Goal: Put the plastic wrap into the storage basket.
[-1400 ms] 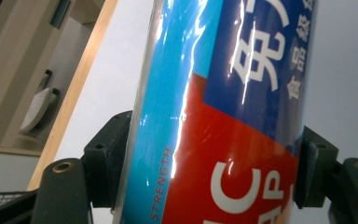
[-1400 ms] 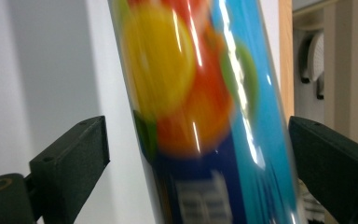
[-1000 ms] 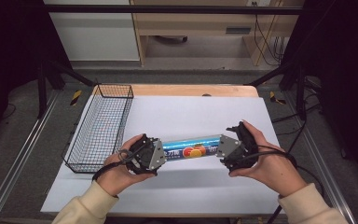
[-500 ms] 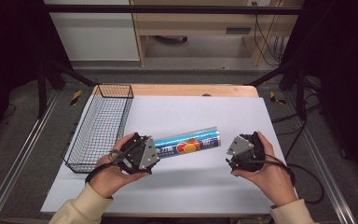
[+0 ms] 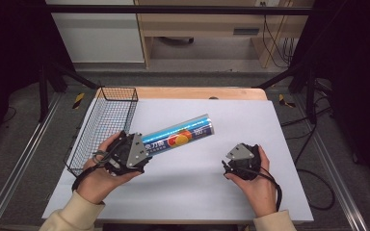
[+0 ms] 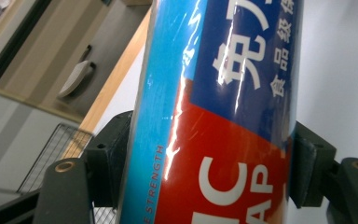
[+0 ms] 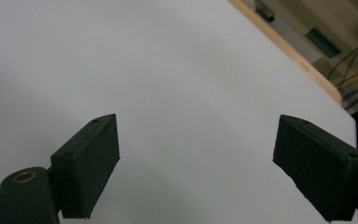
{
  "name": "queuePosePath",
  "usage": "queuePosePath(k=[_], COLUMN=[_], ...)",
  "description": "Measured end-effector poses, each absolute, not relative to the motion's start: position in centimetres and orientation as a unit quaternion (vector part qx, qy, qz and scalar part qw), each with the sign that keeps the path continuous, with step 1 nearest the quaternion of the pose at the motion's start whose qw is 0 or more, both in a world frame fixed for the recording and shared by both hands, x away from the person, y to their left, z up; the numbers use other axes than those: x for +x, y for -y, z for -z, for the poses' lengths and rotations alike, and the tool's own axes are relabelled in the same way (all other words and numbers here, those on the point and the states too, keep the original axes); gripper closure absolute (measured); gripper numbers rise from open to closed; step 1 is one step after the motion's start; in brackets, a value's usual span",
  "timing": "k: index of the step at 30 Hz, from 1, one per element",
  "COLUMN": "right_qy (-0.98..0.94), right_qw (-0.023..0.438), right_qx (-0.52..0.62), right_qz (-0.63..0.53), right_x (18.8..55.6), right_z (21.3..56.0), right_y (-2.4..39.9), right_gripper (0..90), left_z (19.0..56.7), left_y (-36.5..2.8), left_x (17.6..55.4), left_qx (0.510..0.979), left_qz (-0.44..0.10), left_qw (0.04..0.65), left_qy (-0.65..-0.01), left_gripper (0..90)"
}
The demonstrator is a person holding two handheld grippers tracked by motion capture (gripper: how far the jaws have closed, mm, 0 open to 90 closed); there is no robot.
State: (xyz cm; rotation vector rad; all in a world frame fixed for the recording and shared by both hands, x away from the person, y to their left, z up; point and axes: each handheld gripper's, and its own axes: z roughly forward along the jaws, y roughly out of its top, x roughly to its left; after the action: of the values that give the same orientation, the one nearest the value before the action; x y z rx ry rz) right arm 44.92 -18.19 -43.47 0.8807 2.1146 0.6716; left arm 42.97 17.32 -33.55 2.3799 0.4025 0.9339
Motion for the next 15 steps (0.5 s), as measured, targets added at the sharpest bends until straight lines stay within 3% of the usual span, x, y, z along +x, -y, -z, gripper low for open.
queuePosePath(k=[4,15], right_qy=[-0.792,-0.798], right_qw=[0.394,0.383], right_qx=[0.376,0.372], right_qz=[-0.277,-0.279], right_x=[44.5,44.1], right_z=[43.8,44.4], right_y=[19.2,18.8], right_gripper=[12.5,11.8], left_z=[32.9,31.3], left_y=[-18.9,-20.1], left_x=[43.2,43.0], left_qx=[0.878,0.865], left_qz=[-0.353,-0.376], left_qw=[0.275,0.263], left_qy=[-0.171,-0.201], left_gripper=[28.7,28.9])
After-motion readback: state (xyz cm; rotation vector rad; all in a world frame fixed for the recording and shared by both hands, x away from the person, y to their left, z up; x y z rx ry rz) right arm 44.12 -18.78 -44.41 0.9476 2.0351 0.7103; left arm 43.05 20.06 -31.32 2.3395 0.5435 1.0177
